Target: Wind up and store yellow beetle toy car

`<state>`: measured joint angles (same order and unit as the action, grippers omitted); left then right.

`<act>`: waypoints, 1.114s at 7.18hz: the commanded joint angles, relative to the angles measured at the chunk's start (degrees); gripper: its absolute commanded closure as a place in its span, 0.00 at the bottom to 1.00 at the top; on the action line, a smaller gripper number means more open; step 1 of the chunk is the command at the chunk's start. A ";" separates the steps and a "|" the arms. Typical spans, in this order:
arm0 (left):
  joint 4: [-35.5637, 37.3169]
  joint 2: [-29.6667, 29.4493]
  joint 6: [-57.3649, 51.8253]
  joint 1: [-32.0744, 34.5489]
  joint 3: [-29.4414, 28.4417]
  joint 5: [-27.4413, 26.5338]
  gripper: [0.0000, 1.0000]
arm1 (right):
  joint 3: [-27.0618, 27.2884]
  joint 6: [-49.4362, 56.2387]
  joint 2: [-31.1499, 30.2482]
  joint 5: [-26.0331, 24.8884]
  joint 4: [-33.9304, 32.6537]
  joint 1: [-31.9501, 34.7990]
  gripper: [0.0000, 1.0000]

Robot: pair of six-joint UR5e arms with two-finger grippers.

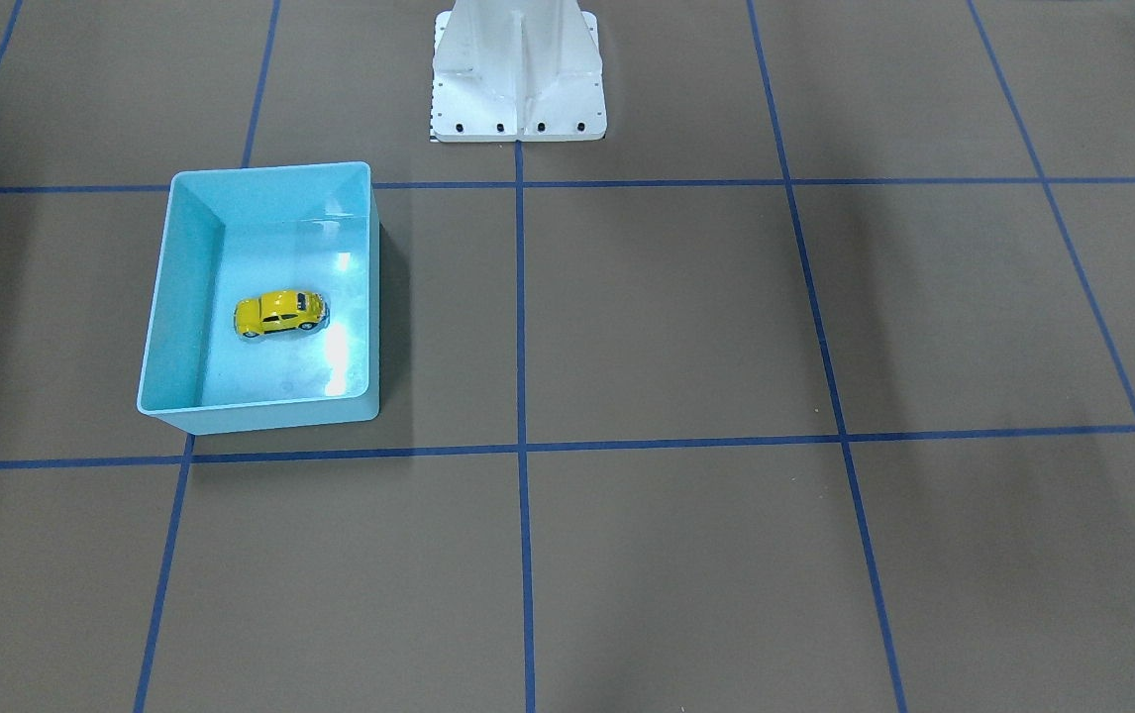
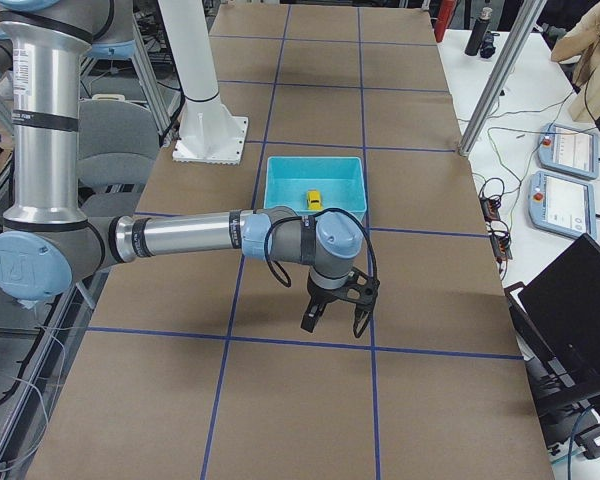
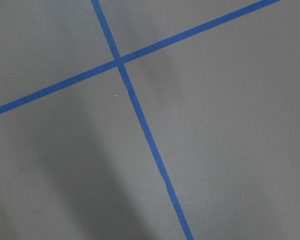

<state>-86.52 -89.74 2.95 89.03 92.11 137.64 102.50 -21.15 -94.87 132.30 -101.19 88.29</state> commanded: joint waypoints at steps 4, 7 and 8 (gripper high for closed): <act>0.04 0.00 0.04 0.00 0.00 0.00 0.00 | -7.37 -0.73 1.60 -2.22 2.12 -2.31 0.00; 0.03 0.09 0.04 0.09 0.09 0.00 0.00 | -5.91 3.88 3.98 -4.66 4.85 -2.59 0.00; 0.03 0.09 0.04 0.09 0.09 0.00 0.00 | -4.51 8.01 3.99 -5.21 4.95 -2.59 0.00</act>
<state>-86.48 -89.66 3.00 89.08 92.20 137.64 96.61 -17.68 -91.35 128.35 -96.69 85.85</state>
